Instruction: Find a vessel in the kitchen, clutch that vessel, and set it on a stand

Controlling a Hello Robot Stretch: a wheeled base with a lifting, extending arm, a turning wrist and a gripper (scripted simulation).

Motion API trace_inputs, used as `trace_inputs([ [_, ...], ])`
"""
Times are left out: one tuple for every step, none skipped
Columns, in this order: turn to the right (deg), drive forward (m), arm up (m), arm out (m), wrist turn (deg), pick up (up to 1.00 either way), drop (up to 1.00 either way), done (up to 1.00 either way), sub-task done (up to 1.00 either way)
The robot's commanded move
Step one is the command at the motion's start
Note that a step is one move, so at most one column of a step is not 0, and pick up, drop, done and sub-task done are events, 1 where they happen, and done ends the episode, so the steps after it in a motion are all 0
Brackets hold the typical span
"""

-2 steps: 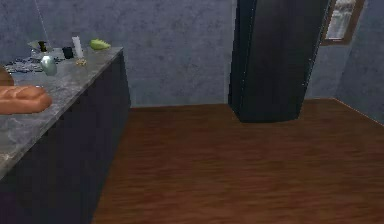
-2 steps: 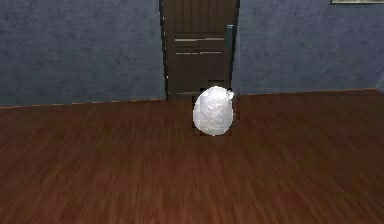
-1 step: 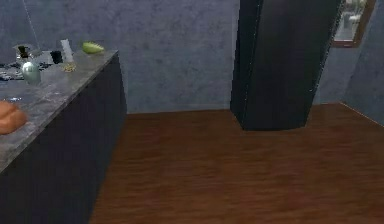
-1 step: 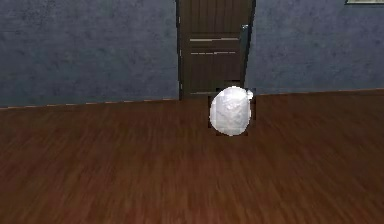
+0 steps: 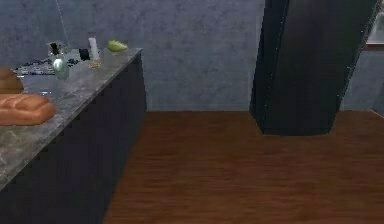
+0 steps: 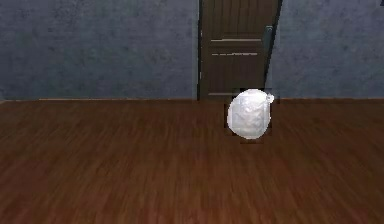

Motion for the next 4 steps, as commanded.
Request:
trace_inputs([
  [0.0,1.0,0.0,0.0,0.0,0.0,0.0,0.0,0.0],
  [0.0,0.75,0.0,0.0,0.0,0.0,0.0,0.0,0.0],
  [-45.0,0.0,0.0,0.0,0.0,0.0,0.0,0.0,0.0],
  [-45.0,0.0,0.0,0.0,0.0,0.0,0.0,0.0,0.0],
])
